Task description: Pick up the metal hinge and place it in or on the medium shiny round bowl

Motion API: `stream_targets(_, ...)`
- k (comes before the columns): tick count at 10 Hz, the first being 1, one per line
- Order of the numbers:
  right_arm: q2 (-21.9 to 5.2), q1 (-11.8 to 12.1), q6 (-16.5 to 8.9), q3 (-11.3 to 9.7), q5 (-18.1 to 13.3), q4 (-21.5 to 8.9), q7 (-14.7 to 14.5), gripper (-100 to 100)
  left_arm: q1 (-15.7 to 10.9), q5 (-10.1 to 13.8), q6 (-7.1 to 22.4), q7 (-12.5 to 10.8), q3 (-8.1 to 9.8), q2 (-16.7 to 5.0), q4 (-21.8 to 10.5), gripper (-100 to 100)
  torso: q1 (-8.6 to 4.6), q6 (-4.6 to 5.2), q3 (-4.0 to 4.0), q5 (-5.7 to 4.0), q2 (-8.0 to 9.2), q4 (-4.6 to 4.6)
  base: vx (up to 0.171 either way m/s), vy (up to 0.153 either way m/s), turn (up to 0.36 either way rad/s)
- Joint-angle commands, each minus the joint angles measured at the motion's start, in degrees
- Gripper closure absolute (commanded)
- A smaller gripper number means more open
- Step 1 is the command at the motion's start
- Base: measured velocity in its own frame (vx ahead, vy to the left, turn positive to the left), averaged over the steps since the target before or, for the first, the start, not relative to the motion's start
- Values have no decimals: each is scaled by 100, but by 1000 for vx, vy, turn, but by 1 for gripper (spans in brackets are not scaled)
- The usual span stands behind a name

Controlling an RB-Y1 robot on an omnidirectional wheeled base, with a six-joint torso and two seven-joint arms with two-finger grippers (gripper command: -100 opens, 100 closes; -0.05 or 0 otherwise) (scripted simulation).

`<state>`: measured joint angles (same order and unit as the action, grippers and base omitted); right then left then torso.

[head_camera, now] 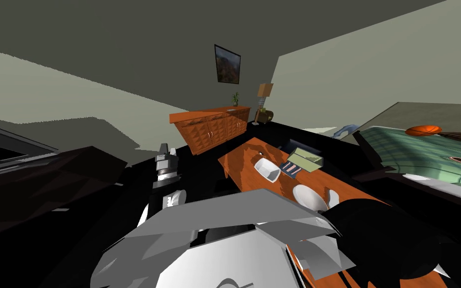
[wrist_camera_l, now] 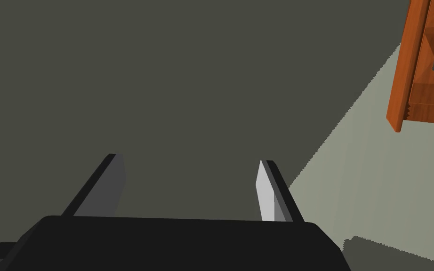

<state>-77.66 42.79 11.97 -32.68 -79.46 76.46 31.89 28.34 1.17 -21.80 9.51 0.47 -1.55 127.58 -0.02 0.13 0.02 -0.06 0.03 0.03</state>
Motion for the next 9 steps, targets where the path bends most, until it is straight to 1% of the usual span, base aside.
stream_targets(1, -28, 92, -142, 51, -286, 286, 265, -100, 0, 0, 0, 0, 0, 0, 0, 0, 0, 0, 0, 0, 0, 0, 45, -47, -76)
stream_targets(2, -28, 92, -142, 51, -305, 387, 265, -100, -1, 0, 0, 0, 0, 0, 0, 0, -1, -6, -4, -2, -6, -1, 26, -21, 18)
stream_targets(3, -12, 86, -163, 19, -294, 310, 263, -100, -1, 0, 0, 0, -1, 0, 0, 0, 5, -7, -3, 0, -4, -1, 8, -7, 7)
stream_targets(4, -13, 90, -171, 22, -299, 326, 274, 100, -1, 0, 0, 0, -1, 0, 0, 0, 10, -6, 0, 1, 2, 0, 0, 0, 0)
stream_targets(8, -15, 90, -169, 24, -295, 322, 279, 100, -1, 0, 0, 0, -1, 0, 0, 0, 11, -8, 5, -4, 9, 2, 0, 0, 0)
stream_targets(9, -16, 90, -169, 24, -295, 322, 278, 0, -1, 0, 0, 0, -1, 0, 0, 0, 10, -8, 5, -5, 9, 2, 0, 0, 0)
